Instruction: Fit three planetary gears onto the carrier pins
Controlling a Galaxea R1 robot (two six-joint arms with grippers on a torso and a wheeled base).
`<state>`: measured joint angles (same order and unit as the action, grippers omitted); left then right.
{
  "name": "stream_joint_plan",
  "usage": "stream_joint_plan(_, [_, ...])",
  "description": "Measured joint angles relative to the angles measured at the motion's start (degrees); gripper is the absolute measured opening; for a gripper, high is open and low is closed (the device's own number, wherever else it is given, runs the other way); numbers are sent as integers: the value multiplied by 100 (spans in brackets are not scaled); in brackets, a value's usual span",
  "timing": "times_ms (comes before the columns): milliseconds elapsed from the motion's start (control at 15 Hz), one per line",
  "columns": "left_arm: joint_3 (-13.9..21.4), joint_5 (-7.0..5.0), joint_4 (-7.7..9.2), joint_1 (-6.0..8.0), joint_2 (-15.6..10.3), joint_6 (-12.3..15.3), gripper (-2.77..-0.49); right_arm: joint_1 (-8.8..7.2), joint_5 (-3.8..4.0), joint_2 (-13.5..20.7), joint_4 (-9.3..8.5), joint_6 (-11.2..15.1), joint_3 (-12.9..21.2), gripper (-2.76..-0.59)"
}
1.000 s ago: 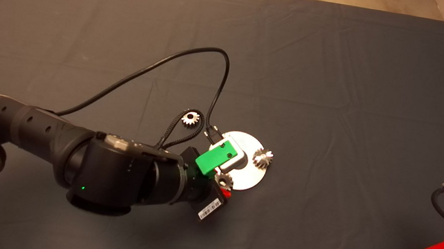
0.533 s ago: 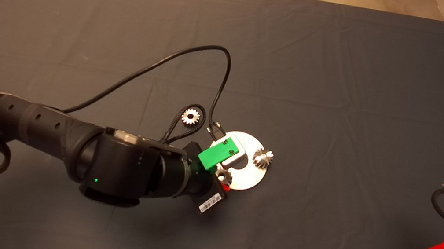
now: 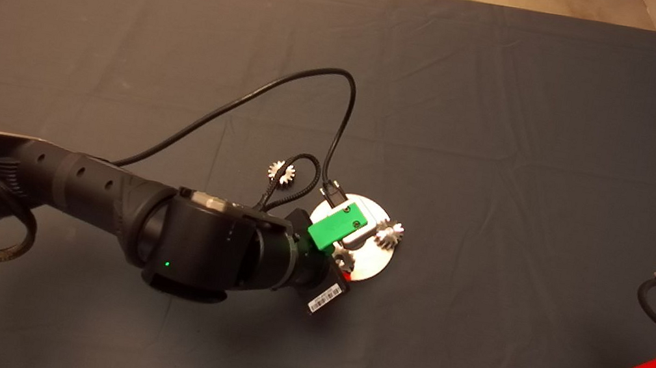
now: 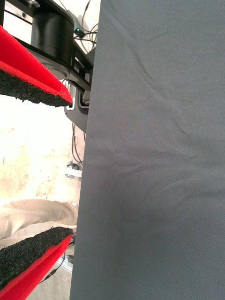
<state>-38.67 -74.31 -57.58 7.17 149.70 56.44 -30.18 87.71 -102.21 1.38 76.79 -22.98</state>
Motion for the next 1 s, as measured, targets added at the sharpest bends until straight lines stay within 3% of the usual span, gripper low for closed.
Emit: stream_joint_plan(1000, [-155,39,-94,-41,46,0,-256,0,0,0,-1,0,0,-147])
